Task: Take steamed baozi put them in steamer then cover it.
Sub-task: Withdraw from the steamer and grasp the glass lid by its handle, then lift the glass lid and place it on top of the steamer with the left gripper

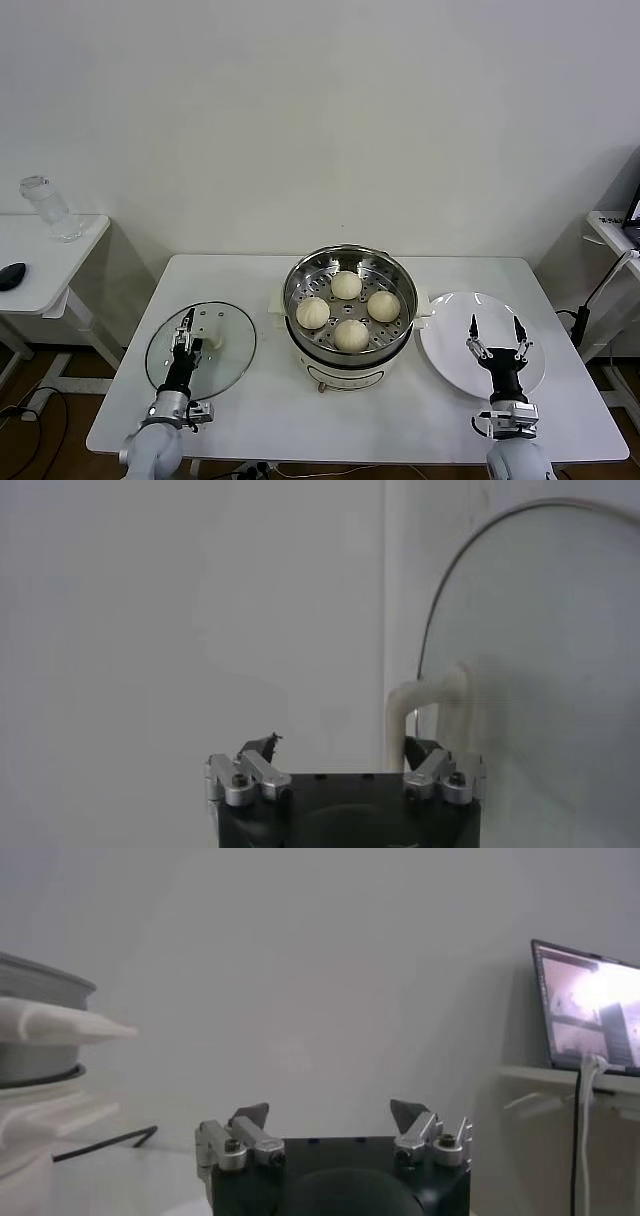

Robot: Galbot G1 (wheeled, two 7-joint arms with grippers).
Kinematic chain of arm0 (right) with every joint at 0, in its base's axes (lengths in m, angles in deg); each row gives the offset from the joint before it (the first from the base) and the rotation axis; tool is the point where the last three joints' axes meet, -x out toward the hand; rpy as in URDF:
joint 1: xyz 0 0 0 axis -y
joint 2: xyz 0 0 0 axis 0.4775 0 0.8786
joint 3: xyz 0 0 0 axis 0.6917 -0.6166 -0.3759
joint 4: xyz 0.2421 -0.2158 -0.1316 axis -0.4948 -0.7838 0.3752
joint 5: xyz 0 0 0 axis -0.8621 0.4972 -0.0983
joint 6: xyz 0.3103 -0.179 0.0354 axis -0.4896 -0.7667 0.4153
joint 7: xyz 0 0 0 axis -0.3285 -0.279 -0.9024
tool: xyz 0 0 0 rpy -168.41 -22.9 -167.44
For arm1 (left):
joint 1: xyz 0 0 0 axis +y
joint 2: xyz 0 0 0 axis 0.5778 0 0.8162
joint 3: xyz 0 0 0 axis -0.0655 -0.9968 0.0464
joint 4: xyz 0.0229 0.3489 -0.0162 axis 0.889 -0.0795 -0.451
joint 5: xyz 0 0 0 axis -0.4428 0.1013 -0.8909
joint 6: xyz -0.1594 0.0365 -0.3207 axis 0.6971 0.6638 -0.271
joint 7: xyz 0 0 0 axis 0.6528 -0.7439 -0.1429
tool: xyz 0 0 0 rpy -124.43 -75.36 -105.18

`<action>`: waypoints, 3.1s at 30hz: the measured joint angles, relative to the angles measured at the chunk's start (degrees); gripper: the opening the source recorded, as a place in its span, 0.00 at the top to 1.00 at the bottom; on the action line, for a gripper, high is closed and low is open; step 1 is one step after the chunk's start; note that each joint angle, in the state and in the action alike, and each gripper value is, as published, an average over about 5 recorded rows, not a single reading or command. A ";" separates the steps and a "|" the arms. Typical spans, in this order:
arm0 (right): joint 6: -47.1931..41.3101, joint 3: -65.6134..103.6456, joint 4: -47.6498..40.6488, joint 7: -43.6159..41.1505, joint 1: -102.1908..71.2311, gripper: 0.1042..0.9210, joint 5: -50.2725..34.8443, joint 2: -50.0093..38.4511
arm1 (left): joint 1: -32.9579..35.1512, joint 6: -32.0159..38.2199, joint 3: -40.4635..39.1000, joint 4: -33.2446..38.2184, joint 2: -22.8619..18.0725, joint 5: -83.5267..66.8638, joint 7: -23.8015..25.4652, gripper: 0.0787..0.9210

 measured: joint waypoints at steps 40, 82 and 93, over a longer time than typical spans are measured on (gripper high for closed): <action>-1.12 -0.51 0.84 0.48 1.12 0.12 1.43 0.10 | 3.74 -4.63 3.70 15.68 3.62 -11.79 5.35 0.87; -3.02 2.35 -1.49 1.63 2.31 0.12 5.82 4.65 | -14.52 -37.07 -39.78 31.74 -8.22 -0.21 30.43 0.87; -3.07 2.54 -1.71 1.62 2.31 0.12 6.34 5.22 | -15.35 -38.83 -42.08 27.52 -11.99 7.07 35.11 0.87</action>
